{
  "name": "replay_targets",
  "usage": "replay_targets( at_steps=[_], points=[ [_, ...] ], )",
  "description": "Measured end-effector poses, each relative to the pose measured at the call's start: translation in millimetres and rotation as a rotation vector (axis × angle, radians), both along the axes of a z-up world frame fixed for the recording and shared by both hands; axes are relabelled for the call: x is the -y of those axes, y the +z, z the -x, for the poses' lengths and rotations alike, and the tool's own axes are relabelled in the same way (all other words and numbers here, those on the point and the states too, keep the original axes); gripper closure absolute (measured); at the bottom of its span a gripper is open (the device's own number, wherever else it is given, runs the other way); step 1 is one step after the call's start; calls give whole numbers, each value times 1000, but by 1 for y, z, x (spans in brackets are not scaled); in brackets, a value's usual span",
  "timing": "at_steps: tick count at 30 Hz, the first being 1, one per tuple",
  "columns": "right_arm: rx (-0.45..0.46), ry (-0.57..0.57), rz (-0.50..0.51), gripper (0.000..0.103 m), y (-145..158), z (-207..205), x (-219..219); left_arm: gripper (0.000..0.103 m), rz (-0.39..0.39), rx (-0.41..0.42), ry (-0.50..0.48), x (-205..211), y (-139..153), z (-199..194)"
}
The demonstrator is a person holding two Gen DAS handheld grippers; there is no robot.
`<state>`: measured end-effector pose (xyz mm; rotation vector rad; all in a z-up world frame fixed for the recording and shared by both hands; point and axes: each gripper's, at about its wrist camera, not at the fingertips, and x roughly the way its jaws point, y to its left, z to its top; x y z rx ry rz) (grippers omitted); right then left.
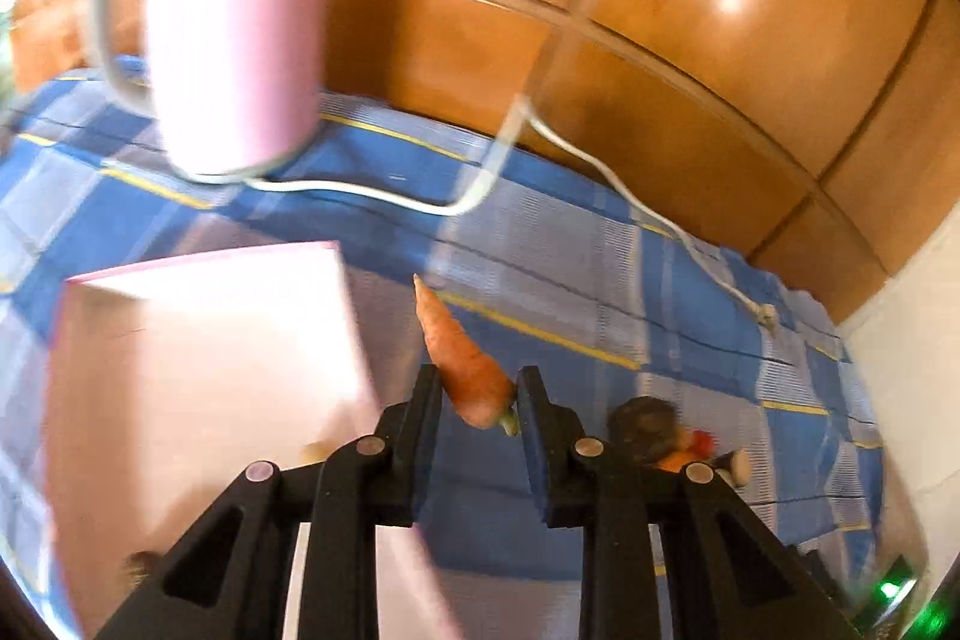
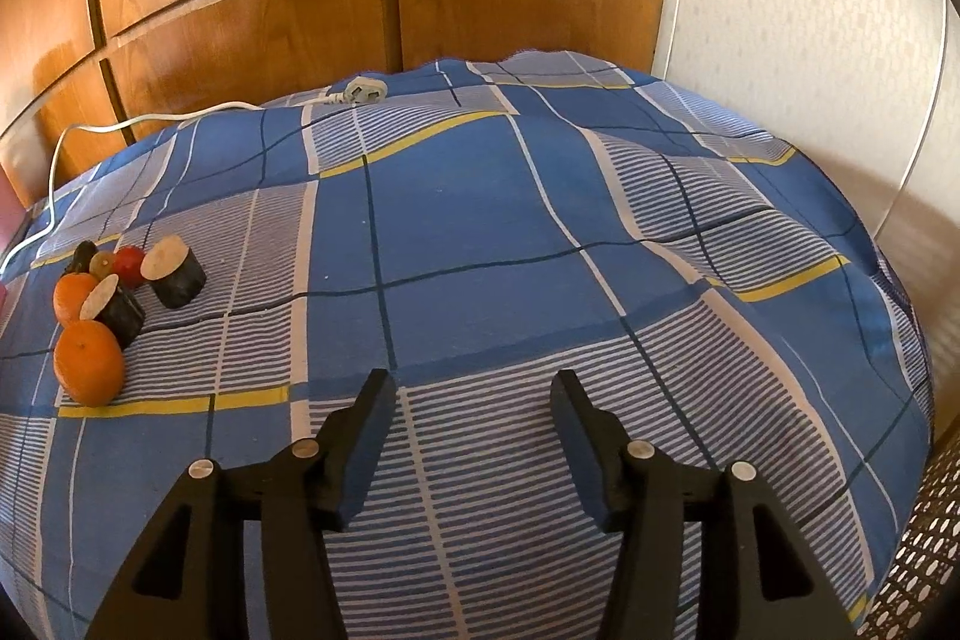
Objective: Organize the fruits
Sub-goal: 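Carry the carrot with the left gripper into the tray and release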
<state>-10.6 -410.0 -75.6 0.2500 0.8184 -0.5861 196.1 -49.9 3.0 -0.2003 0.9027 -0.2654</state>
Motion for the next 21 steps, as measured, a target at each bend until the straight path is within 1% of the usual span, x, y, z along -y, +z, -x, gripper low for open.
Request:
replay_targets(
  at_steps=[6,10,13,16,21],
  points=[
    [-2,-1,7,48,0,0,0,77,-90,24,150,-56,-11,22],
    [-7,-1,14,48,0,-1,-1,77,-120,-4,231,-88,-27,31],
    [-9,-1,20,48,0,-1,-2,77,-140,-11,267,-100,-36,36],
    [-14,1,30,48,0,-1,-3,77,-154,-10,282,-106,-41,41],
    [-22,1,38,48,1,-2,-3,76,-157,4,311,-110,-41,48]
  ],
)
